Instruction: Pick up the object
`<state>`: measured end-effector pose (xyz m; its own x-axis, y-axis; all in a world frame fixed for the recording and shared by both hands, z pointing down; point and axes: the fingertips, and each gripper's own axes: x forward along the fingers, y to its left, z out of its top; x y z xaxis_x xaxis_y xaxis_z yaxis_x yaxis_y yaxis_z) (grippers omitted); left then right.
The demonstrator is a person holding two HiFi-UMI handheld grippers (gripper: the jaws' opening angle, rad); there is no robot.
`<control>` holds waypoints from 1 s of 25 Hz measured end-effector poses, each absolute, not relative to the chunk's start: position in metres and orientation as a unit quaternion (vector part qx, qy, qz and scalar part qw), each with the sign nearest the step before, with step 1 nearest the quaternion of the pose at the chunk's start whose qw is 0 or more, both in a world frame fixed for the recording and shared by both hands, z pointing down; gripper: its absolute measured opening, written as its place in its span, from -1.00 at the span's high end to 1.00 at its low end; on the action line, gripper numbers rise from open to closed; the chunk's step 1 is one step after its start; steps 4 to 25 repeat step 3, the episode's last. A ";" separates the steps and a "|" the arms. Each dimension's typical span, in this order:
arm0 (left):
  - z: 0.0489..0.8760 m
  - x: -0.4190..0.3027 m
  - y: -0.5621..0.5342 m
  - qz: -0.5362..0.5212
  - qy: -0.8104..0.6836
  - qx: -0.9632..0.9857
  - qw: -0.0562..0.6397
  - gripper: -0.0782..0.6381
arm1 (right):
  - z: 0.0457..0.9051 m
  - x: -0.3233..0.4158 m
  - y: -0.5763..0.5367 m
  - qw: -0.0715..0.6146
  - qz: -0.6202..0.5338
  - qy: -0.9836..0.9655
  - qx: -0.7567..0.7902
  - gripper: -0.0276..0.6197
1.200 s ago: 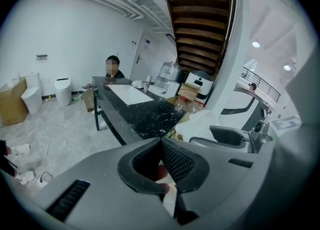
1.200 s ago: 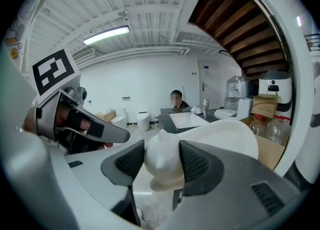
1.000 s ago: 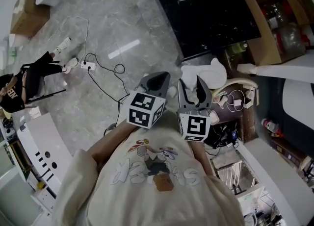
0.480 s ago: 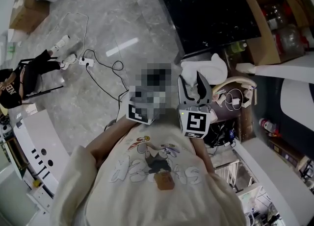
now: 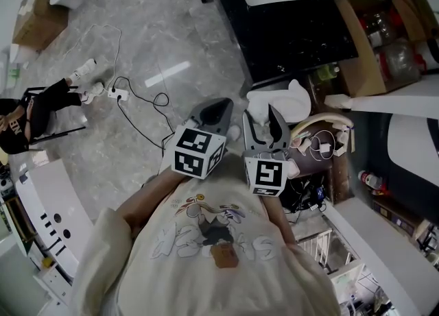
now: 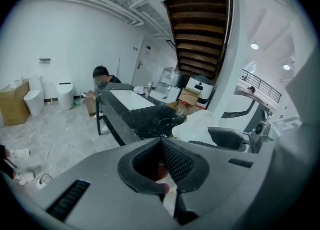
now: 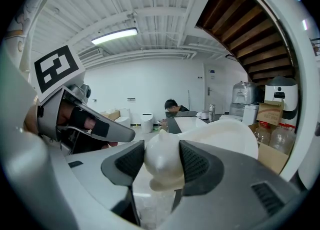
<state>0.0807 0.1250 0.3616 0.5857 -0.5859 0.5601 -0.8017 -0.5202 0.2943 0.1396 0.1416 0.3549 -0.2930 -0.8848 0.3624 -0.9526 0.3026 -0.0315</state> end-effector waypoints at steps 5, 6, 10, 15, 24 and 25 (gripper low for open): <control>0.360 0.082 0.127 0.197 -0.409 0.849 0.270 0.75 | 0.354 0.140 0.144 0.137 0.119 -0.795 0.578 0.20; 0.360 0.082 0.127 0.197 -0.409 0.849 0.270 0.75 | 0.354 0.140 0.144 0.137 0.119 -0.795 0.578 0.20; 0.360 0.082 0.127 0.197 -0.409 0.849 0.270 0.75 | 0.354 0.140 0.144 0.137 0.119 -0.795 0.578 0.20; 0.360 0.082 0.127 0.197 -0.409 0.849 0.270 0.75 | 0.354 0.140 0.144 0.137 0.119 -0.795 0.578 0.20; 0.360 0.082 0.127 0.197 -0.409 0.849 0.270 0.75 | 0.354 0.140 0.144 0.137 0.119 -0.795 0.578 0.20; 0.360 0.082 0.127 0.197 -0.409 0.849 0.270 0.75 | 0.354 0.140 0.144 0.137 0.119 -0.795 0.578 0.20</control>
